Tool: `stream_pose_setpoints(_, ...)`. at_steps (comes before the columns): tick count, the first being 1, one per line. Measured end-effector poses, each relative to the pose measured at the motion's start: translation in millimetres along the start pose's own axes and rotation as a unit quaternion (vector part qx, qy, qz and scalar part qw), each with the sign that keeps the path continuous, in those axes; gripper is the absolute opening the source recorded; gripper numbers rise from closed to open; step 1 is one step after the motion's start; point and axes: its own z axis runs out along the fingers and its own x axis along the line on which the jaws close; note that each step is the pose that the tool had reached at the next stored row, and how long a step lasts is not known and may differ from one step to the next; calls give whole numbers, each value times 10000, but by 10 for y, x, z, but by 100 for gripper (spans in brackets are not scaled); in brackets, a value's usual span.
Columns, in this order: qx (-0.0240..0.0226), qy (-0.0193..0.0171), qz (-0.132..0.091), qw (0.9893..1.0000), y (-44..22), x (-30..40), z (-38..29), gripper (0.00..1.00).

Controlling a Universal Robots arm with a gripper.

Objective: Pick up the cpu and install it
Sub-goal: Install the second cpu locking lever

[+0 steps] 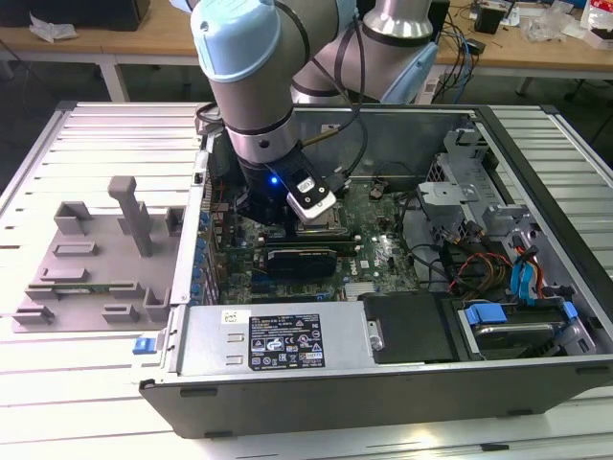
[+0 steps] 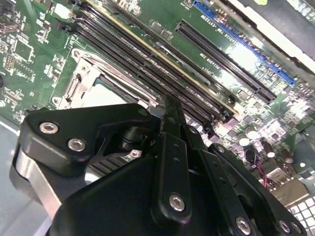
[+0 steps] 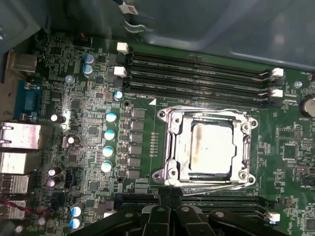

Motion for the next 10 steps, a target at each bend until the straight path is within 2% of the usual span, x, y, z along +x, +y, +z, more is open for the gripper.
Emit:
stream_pose_setpoints(5,-52,-92,4,9999,4,62,12,11)
stream_pose_setpoints(10,-148,-256,13,9996,6,109,33,11)
